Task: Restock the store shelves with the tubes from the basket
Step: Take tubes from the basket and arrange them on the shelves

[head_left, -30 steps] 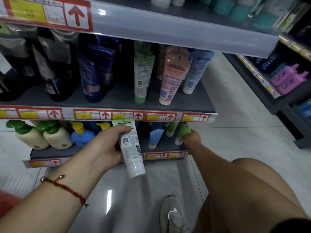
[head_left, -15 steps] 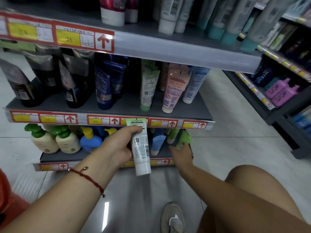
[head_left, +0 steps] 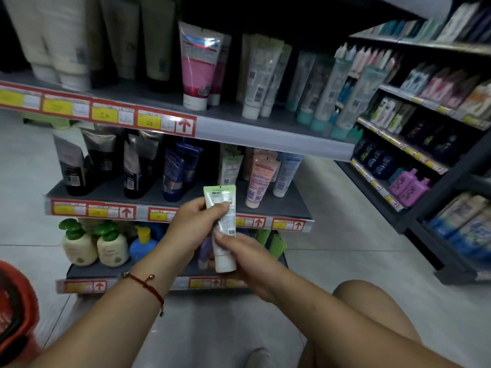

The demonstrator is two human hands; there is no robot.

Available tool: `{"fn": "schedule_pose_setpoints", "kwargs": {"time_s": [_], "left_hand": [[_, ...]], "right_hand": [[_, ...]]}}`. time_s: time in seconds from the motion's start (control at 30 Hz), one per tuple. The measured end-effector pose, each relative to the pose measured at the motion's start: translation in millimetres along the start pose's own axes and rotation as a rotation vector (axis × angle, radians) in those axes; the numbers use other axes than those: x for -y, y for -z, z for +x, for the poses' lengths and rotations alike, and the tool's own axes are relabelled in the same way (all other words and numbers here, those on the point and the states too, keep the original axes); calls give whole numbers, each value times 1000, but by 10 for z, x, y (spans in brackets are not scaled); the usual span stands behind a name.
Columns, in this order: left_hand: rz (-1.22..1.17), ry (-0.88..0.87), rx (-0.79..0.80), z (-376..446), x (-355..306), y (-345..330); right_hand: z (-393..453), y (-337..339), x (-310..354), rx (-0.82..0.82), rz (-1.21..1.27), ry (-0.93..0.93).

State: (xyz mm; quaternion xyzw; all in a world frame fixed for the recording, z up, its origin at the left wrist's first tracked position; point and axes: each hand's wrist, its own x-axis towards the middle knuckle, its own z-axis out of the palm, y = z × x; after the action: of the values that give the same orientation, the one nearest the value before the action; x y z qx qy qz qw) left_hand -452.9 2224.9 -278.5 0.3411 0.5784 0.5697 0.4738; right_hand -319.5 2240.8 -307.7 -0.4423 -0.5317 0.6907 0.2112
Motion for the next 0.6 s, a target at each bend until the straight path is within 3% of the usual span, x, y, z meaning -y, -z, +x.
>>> {"fn": "schedule_pose_setpoints", "kwargs": {"time_s": [0.3,0.6], "left_hand": [[80,-274,-61,-138,-534,232],[416,-242,-198,-177,-479,748]], "right_hand": [[-232,35,1096,-179,-297,282],[99,475,2435,-535,-232,670]]}}
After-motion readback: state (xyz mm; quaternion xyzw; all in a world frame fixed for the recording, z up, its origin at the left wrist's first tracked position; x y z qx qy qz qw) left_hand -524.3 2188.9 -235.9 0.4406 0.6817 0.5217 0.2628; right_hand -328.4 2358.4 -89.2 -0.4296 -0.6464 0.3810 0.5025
